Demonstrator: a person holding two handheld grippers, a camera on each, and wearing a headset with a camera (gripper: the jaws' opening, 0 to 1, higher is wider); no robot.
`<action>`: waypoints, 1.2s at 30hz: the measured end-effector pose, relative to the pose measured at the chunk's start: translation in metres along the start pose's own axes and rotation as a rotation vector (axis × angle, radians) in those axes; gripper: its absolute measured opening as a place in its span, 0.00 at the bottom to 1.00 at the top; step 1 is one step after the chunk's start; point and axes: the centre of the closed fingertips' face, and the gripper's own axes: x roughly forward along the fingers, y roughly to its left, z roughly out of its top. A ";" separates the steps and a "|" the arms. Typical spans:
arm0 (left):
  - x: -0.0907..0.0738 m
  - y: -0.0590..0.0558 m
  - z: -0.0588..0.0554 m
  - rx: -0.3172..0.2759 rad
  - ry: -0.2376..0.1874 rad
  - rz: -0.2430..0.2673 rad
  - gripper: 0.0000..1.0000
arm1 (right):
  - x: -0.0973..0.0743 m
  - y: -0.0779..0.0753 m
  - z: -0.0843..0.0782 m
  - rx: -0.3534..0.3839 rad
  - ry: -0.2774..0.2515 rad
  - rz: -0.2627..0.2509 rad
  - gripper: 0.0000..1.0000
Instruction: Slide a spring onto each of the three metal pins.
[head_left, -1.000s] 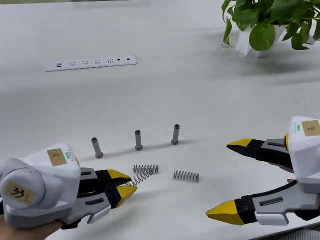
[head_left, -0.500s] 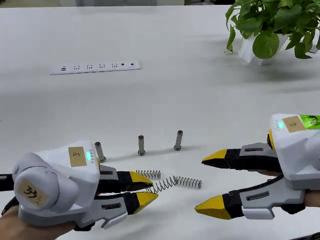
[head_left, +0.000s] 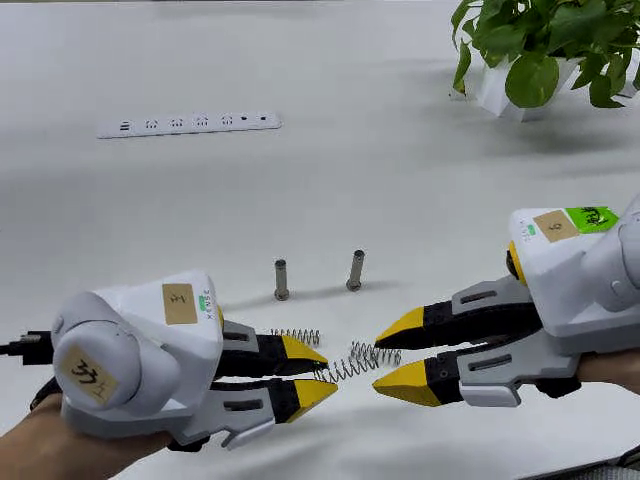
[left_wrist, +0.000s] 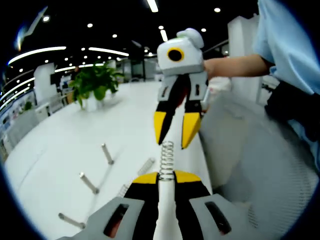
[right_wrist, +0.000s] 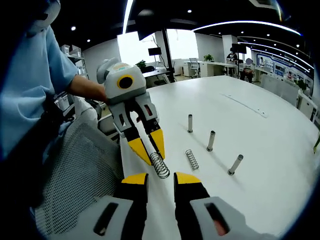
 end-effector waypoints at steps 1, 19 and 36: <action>0.000 0.000 0.000 0.000 0.001 -0.002 0.10 | 0.000 0.000 0.000 -0.003 0.002 0.002 0.19; 0.001 -0.007 -0.004 0.001 0.005 -0.035 0.10 | 0.004 0.004 -0.006 -0.014 0.024 0.030 0.12; 0.004 -0.012 -0.009 -0.006 0.037 -0.053 0.10 | 0.003 0.007 0.000 -0.051 0.053 0.025 0.11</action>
